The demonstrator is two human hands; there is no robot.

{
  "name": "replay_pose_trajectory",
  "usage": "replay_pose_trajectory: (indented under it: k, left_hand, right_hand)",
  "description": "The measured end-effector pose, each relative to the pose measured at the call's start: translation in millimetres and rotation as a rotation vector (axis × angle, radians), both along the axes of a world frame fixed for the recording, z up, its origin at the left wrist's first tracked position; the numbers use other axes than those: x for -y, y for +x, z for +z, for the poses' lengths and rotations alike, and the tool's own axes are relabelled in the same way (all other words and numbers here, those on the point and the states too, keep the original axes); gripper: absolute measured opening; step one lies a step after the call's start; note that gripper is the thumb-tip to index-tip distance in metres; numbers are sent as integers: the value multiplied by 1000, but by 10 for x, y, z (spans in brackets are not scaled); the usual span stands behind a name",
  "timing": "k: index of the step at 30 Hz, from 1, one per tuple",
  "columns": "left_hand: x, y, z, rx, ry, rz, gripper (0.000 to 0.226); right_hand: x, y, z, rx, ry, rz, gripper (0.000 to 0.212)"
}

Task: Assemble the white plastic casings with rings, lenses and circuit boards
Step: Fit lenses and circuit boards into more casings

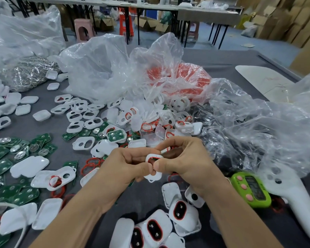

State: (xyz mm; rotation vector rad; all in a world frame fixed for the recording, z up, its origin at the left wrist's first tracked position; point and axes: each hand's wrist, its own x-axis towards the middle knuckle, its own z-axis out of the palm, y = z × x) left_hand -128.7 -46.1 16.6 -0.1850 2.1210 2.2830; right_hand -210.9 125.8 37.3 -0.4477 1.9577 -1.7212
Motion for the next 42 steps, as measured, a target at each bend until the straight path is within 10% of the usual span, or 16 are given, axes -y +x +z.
replay_pose_trajectory:
  k: [10, 23, 34, 42]
  left_hand:
    - [-67, -48, 38, -49, 12, 130, 35]
    - [-29, -34, -33, -107, -97, 165, 35]
    - [-106, -59, -64, -214, -645, 577, 41]
    - [-185, 4, 59, -328, -754, 493, 50]
  right_hand:
    - [-91, -108, 25, 283, -142, 137, 25]
    - [119, 28, -98, 70, -111, -185, 18]
    - [288, 120, -149, -127, -7, -187, 13]
    - [220, 83, -85, -64, -69, -189, 29]
